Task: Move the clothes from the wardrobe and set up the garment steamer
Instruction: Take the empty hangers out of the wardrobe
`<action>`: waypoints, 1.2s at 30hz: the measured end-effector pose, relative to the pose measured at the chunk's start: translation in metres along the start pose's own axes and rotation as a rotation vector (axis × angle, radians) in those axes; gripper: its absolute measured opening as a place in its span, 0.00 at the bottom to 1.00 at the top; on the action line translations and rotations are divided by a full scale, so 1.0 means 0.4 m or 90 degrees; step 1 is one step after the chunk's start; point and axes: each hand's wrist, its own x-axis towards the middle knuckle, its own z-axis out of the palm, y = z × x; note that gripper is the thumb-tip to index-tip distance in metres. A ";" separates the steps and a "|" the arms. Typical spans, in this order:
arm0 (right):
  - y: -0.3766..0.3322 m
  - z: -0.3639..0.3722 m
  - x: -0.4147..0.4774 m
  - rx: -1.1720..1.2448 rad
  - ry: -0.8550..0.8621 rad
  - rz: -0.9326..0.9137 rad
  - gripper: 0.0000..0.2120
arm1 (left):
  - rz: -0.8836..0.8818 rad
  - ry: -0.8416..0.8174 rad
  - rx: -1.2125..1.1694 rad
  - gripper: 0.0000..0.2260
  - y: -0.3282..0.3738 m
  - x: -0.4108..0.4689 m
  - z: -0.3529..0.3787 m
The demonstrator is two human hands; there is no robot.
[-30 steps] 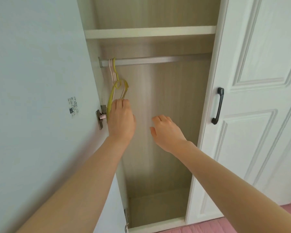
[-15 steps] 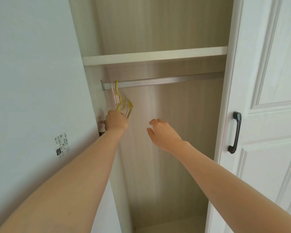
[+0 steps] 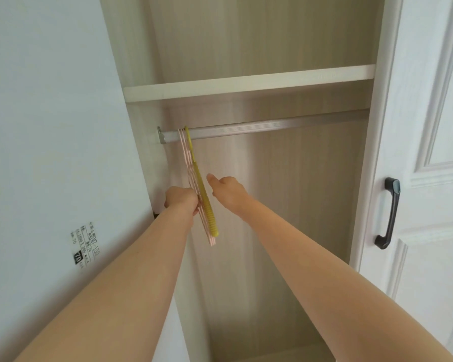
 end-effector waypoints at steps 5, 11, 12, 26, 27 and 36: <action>-0.009 0.019 0.004 -0.007 -0.010 -0.013 0.18 | -0.011 -0.036 -0.039 0.02 0.001 -0.010 -0.005; -0.005 0.018 0.000 0.006 -0.017 0.006 0.08 | -0.053 -0.053 -0.091 0.02 -0.002 -0.015 -0.010; -0.004 0.016 -0.001 0.015 -0.017 0.008 0.07 | -0.055 -0.054 -0.093 0.02 -0.001 -0.016 -0.011; -0.013 0.003 0.001 0.009 0.017 0.040 0.12 | -0.067 -0.076 -0.152 0.12 0.020 -0.040 -0.007; -0.014 0.001 0.001 -0.001 0.024 0.040 0.12 | -0.068 -0.080 -0.159 0.11 0.024 -0.043 -0.008; -0.038 -0.047 -0.013 0.012 0.097 0.011 0.13 | -0.080 -0.140 -0.293 0.04 0.102 -0.087 -0.007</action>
